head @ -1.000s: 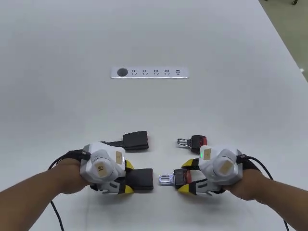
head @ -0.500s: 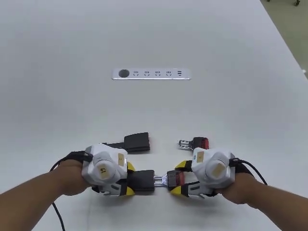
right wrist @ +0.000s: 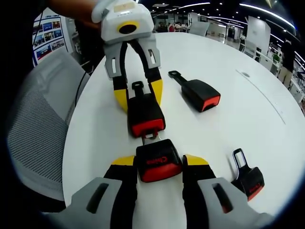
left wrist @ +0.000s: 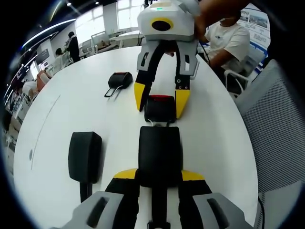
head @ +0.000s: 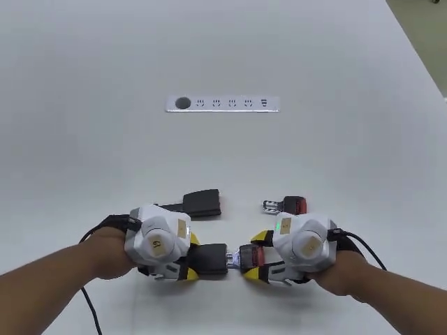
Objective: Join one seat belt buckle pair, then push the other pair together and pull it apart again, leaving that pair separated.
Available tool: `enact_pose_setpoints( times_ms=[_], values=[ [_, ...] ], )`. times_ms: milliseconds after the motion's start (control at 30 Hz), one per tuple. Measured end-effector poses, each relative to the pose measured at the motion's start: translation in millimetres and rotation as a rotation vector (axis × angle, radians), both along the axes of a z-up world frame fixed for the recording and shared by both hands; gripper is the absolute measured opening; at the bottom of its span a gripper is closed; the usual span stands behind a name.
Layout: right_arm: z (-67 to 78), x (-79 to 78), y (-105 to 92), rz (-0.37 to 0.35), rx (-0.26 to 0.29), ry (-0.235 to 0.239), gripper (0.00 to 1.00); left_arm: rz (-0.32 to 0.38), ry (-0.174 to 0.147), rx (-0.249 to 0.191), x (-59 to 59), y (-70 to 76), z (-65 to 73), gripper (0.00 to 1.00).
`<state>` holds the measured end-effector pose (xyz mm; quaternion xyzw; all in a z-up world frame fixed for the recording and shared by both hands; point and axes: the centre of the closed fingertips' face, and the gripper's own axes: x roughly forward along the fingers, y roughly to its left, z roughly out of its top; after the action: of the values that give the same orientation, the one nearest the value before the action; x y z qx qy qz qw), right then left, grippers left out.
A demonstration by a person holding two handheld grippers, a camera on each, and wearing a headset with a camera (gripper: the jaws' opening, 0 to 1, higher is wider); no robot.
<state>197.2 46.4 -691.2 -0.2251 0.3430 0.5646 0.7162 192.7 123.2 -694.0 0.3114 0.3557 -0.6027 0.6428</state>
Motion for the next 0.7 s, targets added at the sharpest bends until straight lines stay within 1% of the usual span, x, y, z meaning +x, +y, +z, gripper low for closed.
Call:
enact_pose_setpoints(
  times_ms=[100,233,300,400,433,467,500,600,633,700],
  values=[
    [-0.6,0.1,-0.7,0.004,0.001,0.004,0.34,-0.014,-0.001,0.009,0.6,-0.6,0.0,0.32],
    [-2.1,0.3,1.1,0.006,0.000,0.004,0.34,-0.018,0.002,0.009,0.2,-1.1,0.0,0.32],
    [-1.8,0.0,4.8,0.003,0.011,0.006,0.34,-0.018,0.002,0.008,0.3,-1.1,-0.1,0.31],
    [-1.2,-1.7,12.4,-0.007,0.014,0.003,0.34,-0.018,0.004,0.013,0.6,-1.4,-0.8,0.31],
    [-0.2,3.9,12.6,-0.051,0.010,-0.018,0.34,-0.025,0.011,0.006,-0.9,-2.6,-0.9,0.31],
    [-1.6,0.2,12.2,-0.031,0.013,-0.002,0.34,-0.014,0.008,0.006,-0.1,-1.7,-0.7,0.31],
    [-3.0,0.0,9.0,-0.036,0.003,0.003,0.34,-0.013,0.010,0.002,-0.3,-2.1,-0.6,0.31],
    [-3.8,1.2,9.7,-0.046,0.002,-0.003,0.34,-0.015,0.008,0.008,-0.7,-3.0,-0.7,0.31],
    [-3.5,-1.1,11.6,-0.013,0.002,-0.004,0.34,-0.016,0.008,0.010,-0.6,-3.0,-0.8,0.31],
    [-4.1,-0.6,12.1,-0.026,0.007,-0.002,0.34,-0.013,0.009,0.006,-0.5,-1.8,-1.3,0.31]
  ],
)
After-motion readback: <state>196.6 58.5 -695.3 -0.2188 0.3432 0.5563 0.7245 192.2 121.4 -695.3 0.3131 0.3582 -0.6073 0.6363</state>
